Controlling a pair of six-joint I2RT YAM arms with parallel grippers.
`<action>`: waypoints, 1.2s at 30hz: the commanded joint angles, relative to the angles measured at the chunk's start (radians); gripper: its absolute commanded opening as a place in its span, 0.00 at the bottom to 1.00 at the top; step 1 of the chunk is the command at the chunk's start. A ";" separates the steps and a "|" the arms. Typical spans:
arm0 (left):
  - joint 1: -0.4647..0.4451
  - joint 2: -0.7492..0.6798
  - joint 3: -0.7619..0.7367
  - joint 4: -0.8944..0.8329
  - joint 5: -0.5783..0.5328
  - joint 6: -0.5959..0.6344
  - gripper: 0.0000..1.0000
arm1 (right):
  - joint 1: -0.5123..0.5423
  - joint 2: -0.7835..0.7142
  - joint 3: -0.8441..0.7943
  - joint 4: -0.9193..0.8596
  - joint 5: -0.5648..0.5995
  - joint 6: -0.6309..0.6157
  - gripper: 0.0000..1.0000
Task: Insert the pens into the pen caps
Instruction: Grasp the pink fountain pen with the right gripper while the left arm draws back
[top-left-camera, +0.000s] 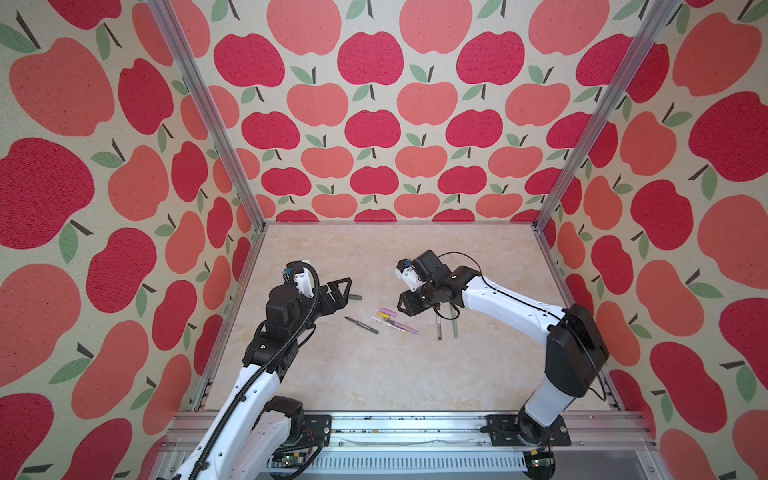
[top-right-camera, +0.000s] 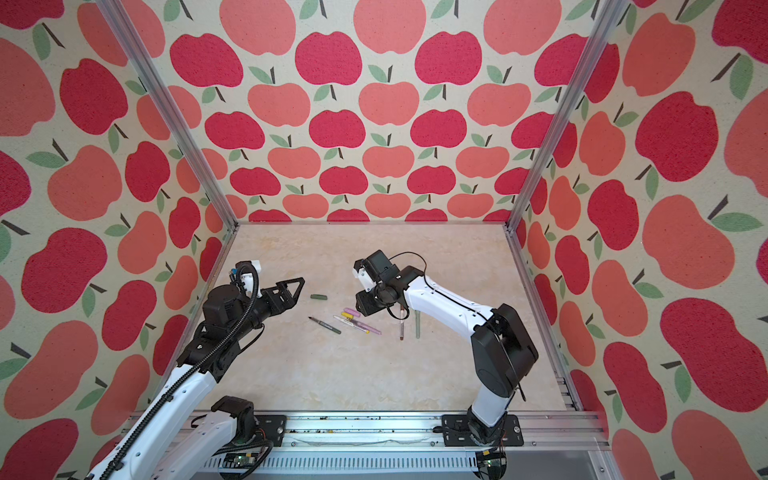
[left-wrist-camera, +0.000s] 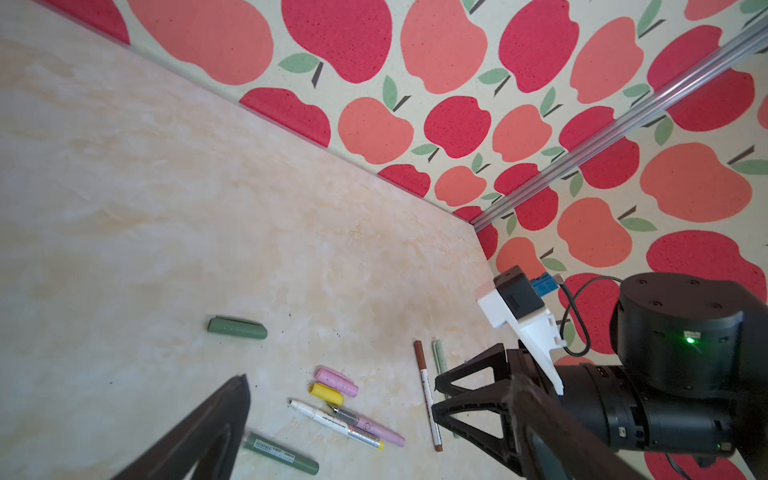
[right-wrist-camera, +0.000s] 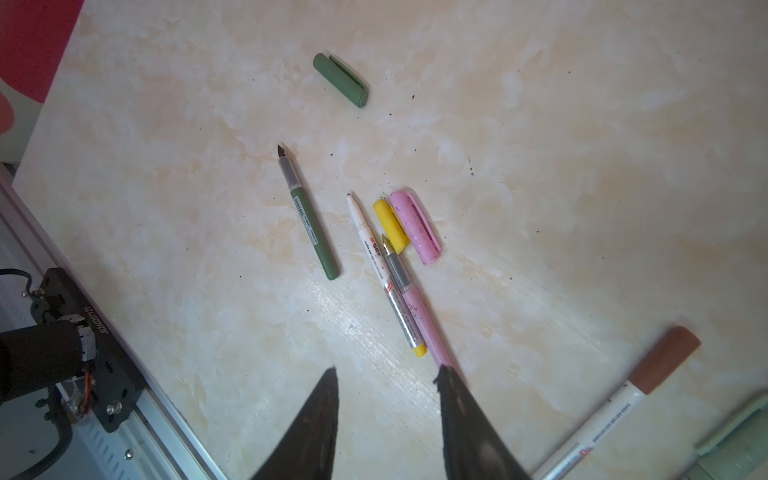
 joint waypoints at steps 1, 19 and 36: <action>0.016 0.012 -0.001 -0.140 -0.107 -0.117 0.99 | 0.027 0.041 0.043 -0.043 0.042 -0.076 0.42; 0.134 -0.140 -0.075 -0.283 -0.250 -0.134 0.99 | 0.157 0.430 0.458 -0.084 -0.013 -0.188 0.42; 0.155 -0.121 -0.097 -0.231 -0.147 -0.121 0.99 | 0.099 0.224 0.166 -0.102 0.122 -0.208 0.37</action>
